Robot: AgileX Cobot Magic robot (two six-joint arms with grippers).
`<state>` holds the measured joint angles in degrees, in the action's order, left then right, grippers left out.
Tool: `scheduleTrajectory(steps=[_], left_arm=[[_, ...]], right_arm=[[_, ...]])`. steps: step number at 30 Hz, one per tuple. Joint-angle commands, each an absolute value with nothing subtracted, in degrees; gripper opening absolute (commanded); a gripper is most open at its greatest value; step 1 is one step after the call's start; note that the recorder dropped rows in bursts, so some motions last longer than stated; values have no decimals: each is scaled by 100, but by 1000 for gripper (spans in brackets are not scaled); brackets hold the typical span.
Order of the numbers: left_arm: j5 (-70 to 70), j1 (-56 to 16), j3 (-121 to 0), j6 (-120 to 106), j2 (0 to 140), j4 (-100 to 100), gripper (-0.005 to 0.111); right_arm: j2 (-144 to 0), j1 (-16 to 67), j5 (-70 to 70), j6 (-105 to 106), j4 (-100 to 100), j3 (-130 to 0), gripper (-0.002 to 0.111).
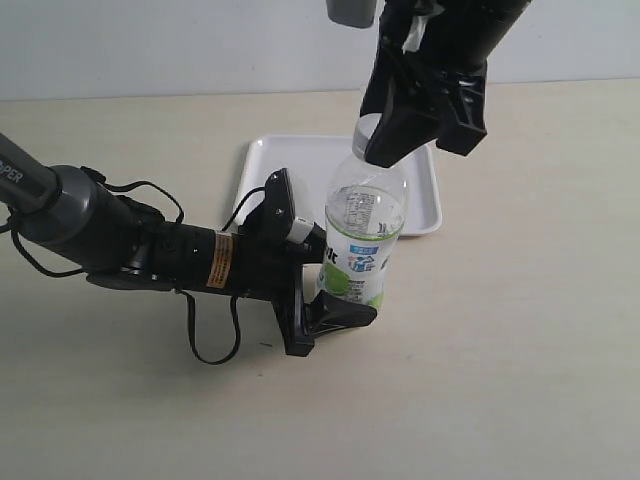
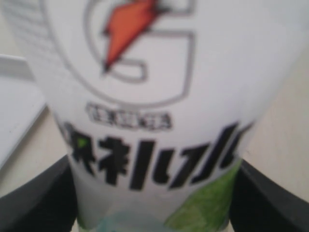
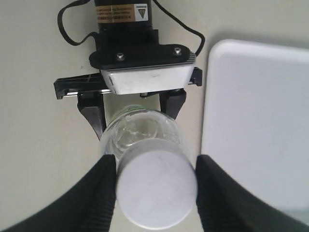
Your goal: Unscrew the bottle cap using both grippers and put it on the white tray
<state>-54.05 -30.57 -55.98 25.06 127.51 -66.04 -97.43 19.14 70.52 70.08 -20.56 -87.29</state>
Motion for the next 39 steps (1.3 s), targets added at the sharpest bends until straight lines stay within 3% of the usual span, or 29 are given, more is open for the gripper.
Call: scheduleTrajectory(steps=[1, 8, 19, 25, 30, 39], left_arm=[[-5622, -3077, -5614, 2528, 12657, -6539, 0], [-5622, -3077, -5614, 2528, 12657, -6539, 0], [-5622, -3077, -5614, 2528, 12657, -6539, 0], [-5622, -3077, -5614, 2528, 12657, -6539, 0], [-5622, -3077, -5614, 2528, 12657, -6539, 0], [-5622, -3077, -5614, 2528, 12657, -6539, 0]], right_arm=[[-9731, 1929, 6996, 7493, -1950, -8792, 0], [-9731, 1929, 6996, 7024, -1965, -8792, 5], [-9731, 1929, 6996, 6724, -2163, -8792, 48], [-9731, 1929, 6996, 6332, -2190, -8792, 62], [-9731, 1929, 6996, 6127, -2190, -8792, 68], [-9636, 1929, 6996, 5323, -2298, -8792, 69]])
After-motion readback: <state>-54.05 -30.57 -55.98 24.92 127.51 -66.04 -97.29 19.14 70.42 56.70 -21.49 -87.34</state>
